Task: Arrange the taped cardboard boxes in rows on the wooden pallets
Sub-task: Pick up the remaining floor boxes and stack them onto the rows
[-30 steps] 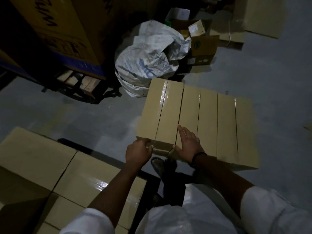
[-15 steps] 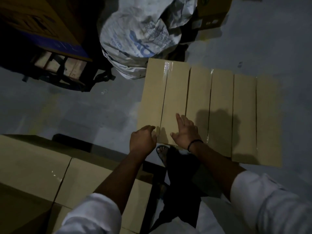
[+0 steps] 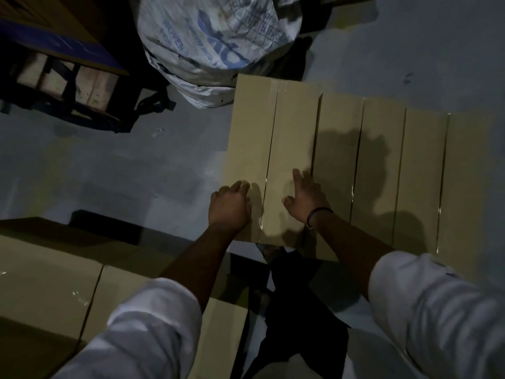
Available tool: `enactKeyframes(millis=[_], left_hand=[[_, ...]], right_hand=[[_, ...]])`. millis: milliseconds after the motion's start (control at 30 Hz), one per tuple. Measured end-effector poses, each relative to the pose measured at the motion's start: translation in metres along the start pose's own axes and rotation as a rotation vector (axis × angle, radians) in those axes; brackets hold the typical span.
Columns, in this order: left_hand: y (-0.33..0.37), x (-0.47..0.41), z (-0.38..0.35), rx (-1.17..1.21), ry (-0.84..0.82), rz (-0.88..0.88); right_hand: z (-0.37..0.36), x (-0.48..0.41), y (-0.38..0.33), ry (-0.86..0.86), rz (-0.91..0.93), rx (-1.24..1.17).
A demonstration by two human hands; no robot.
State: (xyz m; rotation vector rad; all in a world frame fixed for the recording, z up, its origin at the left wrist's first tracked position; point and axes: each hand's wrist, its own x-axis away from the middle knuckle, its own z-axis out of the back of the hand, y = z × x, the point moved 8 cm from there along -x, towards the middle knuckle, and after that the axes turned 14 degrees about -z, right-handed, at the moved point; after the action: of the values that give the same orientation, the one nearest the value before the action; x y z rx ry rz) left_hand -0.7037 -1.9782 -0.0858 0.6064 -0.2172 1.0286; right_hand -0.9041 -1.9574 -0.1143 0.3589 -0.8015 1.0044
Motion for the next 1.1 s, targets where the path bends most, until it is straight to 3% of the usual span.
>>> enactKeyframes(millis=[400,633,867,1100], left_hand=[[-0.028,-0.054,-0.029,0.019,-0.243,0.025],[-0.043,-0.068,-0.048,0.223,-0.26,-0.007],[-0.056,-0.067,-0.05,0.136,-0.245,-0.091],[-0.047,-0.059,-0.043,0.228,-0.124,-0.054]], right_hand=[[0.008,-0.042,-0.003,0.025,-0.097,-0.05],[0.008,-0.039,-0.009,0.086,-0.1,0.006],[-0.008,-0.043,-0.023,0.007,-0.088,-0.033],[-0.004,-0.046,-0.026,0.014,-0.135,-0.146]])
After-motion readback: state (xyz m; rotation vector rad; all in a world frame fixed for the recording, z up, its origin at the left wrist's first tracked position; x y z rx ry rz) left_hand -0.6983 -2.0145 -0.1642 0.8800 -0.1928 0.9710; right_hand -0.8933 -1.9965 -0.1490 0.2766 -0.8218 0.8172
